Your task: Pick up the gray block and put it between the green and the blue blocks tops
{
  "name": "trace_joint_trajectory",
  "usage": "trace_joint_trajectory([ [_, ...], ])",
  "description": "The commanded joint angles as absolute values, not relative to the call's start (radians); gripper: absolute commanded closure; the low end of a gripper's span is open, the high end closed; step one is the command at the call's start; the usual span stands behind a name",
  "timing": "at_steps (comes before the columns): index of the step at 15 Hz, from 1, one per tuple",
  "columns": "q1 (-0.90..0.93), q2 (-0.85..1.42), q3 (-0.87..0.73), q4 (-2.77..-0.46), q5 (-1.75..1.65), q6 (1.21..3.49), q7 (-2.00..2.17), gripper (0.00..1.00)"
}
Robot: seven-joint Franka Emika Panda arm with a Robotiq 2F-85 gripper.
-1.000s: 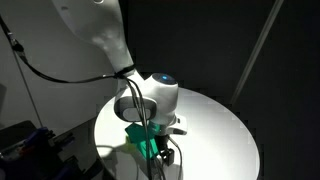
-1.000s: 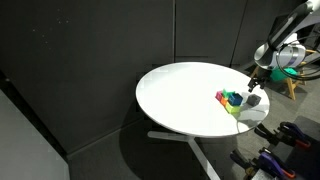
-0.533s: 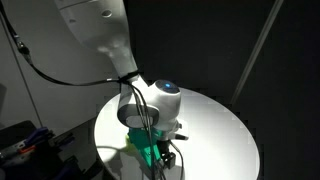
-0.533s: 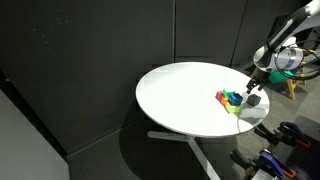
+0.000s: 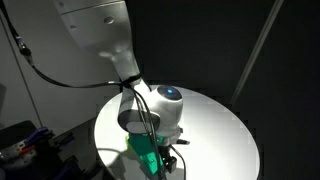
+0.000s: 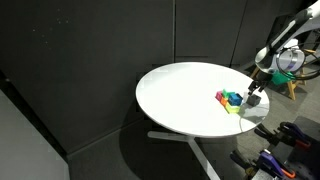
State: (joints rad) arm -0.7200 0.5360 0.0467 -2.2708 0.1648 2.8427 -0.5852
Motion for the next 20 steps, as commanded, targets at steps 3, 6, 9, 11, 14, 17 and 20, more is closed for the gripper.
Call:
trace_joint_trajectory([
  [3, -0.740, 0.548, 0.058, -2.272, 0.132, 2.854, -0.639, 0.00],
  [6, -0.733, 0.555, 0.052, -2.274, 0.115, 2.860, -0.636, 0.00],
  [9, -0.726, 0.566, 0.043, -2.272, 0.096, 2.864, -0.627, 0.00],
  [11, -0.724, 0.572, 0.041, -2.271, 0.086, 2.865, -0.625, 0.00],
  [14, -0.722, 0.583, 0.037, -2.268, 0.076, 2.873, -0.618, 0.00],
  [17, -0.719, 0.596, 0.033, -2.257, 0.069, 2.872, -0.609, 0.00],
  [20, -0.717, 0.602, 0.031, -2.250, 0.064, 2.870, -0.602, 0.02],
])
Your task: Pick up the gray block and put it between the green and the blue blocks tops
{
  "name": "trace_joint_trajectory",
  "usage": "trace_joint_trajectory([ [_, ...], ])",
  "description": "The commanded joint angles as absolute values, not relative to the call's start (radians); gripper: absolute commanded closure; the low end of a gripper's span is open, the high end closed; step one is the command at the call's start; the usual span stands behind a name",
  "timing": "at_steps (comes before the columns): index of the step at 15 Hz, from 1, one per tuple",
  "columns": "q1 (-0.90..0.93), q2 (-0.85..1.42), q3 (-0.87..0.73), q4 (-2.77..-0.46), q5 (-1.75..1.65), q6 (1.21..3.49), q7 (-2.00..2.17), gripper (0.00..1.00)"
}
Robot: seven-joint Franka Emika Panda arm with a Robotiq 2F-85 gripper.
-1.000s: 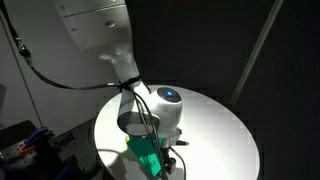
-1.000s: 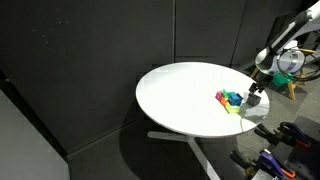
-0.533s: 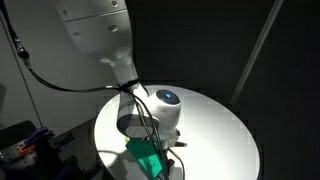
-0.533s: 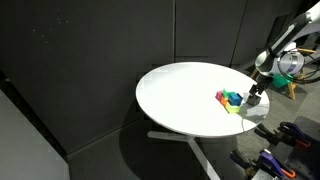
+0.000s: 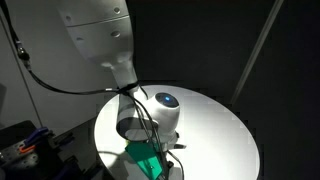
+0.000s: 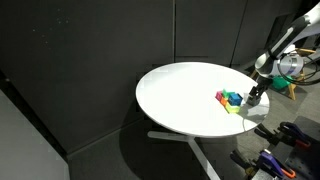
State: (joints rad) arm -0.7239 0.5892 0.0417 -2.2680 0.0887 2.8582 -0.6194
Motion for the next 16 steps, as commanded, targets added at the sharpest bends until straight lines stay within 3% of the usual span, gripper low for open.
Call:
trace_joint_trajectory([
  [1, -0.716, 0.603, 0.031, -2.247, 0.063, 2.865, -0.599, 0.25],
  [3, -0.708, 0.606, 0.024, -2.244, 0.061, 2.860, -0.589, 0.29],
  [7, -0.672, 0.613, -0.009, -2.238, 0.051, 2.851, -0.556, 0.65],
  [8, -0.660, 0.610, -0.019, -2.237, 0.048, 2.848, -0.547, 0.68],
  [16, -0.534, 0.562, -0.124, -2.256, -0.024, 2.797, -0.440, 0.71],
])
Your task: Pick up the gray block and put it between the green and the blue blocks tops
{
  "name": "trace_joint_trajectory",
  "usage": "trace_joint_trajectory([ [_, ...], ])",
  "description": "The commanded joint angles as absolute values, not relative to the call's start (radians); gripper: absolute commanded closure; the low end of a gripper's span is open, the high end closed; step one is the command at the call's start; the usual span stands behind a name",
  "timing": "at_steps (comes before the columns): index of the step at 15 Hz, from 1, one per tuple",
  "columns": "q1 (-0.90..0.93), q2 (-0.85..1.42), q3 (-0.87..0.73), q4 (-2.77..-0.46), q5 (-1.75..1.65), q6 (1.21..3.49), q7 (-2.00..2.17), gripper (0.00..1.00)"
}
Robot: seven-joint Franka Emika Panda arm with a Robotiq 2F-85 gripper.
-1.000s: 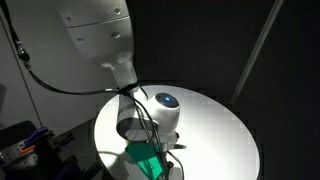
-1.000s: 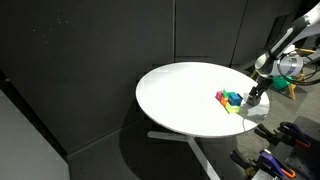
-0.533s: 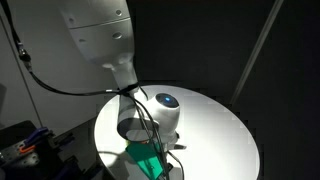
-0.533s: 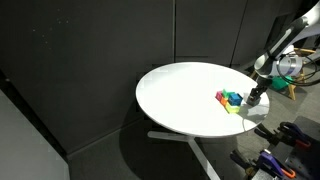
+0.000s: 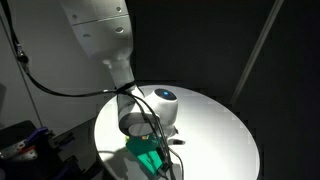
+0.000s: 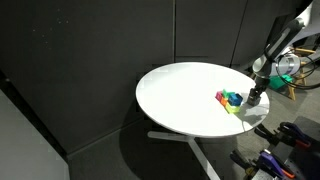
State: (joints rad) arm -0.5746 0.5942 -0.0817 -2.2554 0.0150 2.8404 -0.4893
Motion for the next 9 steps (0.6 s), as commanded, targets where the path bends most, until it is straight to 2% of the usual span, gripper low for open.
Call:
trace_joint_trajectory([
  [1, -0.523, 0.557, -0.135, -2.257, -0.030, 2.787, -0.434, 0.71],
  [9, -0.482, 0.489, -0.176, -2.265, -0.034, 2.723, -0.432, 0.71],
])
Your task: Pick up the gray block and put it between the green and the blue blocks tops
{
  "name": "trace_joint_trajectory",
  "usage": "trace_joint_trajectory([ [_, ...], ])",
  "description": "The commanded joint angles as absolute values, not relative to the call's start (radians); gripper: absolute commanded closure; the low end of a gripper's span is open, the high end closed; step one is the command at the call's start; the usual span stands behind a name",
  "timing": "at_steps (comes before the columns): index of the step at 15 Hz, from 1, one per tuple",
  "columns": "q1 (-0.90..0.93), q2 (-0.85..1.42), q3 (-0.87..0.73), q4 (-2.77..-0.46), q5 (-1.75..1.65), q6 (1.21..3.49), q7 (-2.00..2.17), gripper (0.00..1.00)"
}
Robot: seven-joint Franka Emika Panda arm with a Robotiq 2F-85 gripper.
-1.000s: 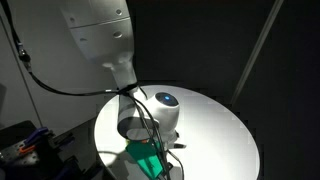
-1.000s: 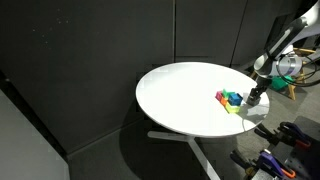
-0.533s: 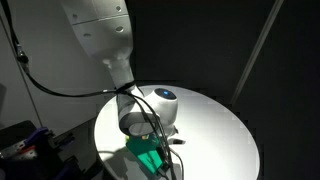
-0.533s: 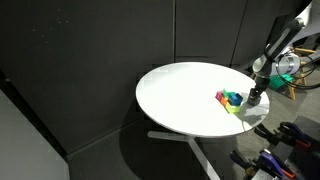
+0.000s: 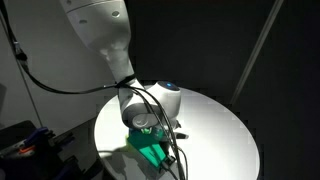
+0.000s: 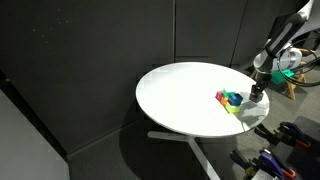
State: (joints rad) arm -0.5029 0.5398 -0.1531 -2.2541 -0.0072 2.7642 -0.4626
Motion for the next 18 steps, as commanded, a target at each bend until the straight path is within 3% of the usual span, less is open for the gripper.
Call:
trace_joint_trajectory([
  [1, -0.480, 0.478, -0.179, -2.267, -0.034, 2.717, -0.432, 0.71],
  [18, -0.316, 0.208, -0.266, -2.379, -0.132, 2.609, -0.257, 0.71],
])
